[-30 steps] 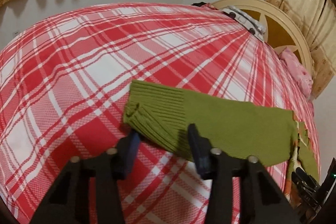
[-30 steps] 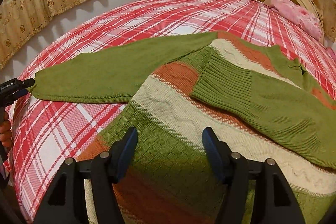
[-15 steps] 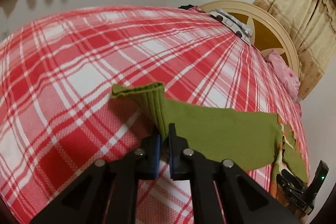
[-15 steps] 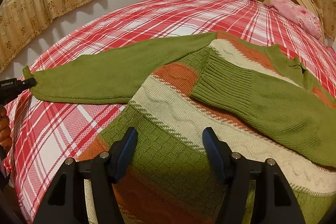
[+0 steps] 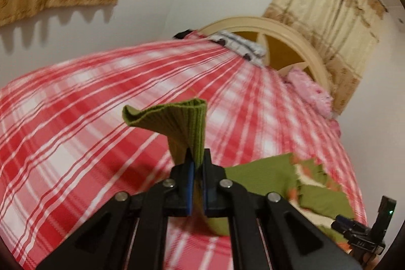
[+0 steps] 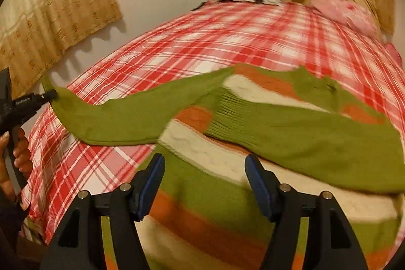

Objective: Fold small clothes
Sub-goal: 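Lift the cuff with the left gripper and fold the sleeve across the body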

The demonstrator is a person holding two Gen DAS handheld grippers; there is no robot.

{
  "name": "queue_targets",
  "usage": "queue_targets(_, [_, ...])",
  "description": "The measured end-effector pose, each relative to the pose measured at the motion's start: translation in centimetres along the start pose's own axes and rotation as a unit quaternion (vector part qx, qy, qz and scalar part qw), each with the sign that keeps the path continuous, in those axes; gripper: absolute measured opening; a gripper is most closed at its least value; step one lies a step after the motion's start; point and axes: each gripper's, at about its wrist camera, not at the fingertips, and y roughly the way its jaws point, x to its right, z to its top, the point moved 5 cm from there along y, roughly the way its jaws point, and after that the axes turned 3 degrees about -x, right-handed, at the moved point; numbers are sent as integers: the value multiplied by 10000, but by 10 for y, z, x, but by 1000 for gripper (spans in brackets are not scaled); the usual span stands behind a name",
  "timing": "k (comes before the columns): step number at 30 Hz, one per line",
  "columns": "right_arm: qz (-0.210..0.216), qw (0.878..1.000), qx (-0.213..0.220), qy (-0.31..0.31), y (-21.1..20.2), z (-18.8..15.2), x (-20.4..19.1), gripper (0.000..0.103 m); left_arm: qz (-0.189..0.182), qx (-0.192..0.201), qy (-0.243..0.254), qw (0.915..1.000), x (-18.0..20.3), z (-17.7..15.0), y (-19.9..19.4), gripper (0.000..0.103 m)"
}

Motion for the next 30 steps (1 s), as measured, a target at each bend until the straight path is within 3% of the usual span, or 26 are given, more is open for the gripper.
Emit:
queue_targets(5, [179,9982,229,520,-32,-20,29,68,-360,129,283,9989,45,12,-3,5])
queue_targets(12, [-48,9984,398,401,-63,-52,33,68,-740,350,626,9947,101,29,-9,5])
queue_targets(22, [119,9933,927,680,-103,-74,45,68,-1275,812,1247,9806,198,65,-21,5])
queue_targets(30, [11,9888,1238,839,-126,-88,59,69,-1792,1016,1731,9631,278,72,-32,5])
